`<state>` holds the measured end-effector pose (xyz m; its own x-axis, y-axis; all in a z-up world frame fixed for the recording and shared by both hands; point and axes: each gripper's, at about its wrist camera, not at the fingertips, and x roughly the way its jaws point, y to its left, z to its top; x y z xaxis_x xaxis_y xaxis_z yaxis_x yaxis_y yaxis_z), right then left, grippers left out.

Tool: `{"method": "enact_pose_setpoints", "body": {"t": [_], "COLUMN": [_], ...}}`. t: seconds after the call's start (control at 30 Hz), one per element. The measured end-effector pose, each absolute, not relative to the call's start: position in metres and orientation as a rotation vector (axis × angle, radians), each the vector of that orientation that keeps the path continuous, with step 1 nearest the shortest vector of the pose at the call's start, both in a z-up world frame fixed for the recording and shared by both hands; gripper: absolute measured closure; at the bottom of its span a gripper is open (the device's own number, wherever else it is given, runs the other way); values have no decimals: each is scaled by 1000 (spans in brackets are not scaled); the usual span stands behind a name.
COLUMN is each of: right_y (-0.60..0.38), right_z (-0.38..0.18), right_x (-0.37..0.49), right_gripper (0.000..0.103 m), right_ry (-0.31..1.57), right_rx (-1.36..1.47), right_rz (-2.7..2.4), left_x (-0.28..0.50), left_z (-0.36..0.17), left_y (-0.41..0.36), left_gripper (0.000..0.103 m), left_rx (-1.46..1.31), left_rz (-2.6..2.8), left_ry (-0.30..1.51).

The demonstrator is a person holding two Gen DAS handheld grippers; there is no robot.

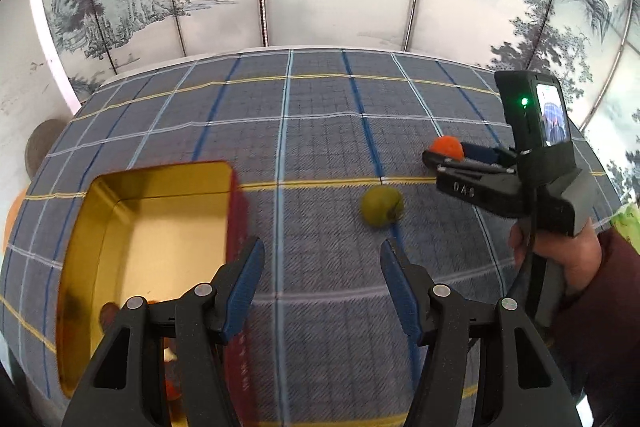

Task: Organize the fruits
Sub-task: 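Grasp the large orange with the right gripper while the left gripper grasps a green lime, then lower the green lime into the tin and open the left gripper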

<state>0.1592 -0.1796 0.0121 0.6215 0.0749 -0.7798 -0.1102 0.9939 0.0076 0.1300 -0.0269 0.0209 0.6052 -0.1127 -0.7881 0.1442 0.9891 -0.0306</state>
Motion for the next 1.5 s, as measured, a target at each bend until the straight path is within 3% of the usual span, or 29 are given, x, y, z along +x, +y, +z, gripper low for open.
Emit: {"method": "enact_pose_setpoints", "body": {"t": [0.1, 0.13, 0.8, 0.9, 1.0, 1.5], "right_y": [-180, -181, -231, -227, -228, -229], "right_z": [5, 5, 10, 9, 9, 8], "right_x": [163, 163, 63, 65, 66, 66], "right_gripper": [58, 65, 65, 64, 64, 64], "right_ry": [923, 917, 911, 923, 924, 924], "right_rx": [-38, -35, 6, -13, -6, -12], "right_rz": [105, 113, -4, -12, -9, -12], "left_x": [141, 144, 205, 207, 204, 135], "left_z": [13, 11, -37, -41, -40, -12], "left_y": [-35, -38, -80, -79, -80, -63], "left_gripper": [42, 42, 42, 46, 66, 66], "left_rx": [28, 29, -8, -14, -11, -27], "left_rz": [-152, -152, -177, -171, -193, -192], "left_ry": [931, 934, 1023, 1029, 1019, 996]}}
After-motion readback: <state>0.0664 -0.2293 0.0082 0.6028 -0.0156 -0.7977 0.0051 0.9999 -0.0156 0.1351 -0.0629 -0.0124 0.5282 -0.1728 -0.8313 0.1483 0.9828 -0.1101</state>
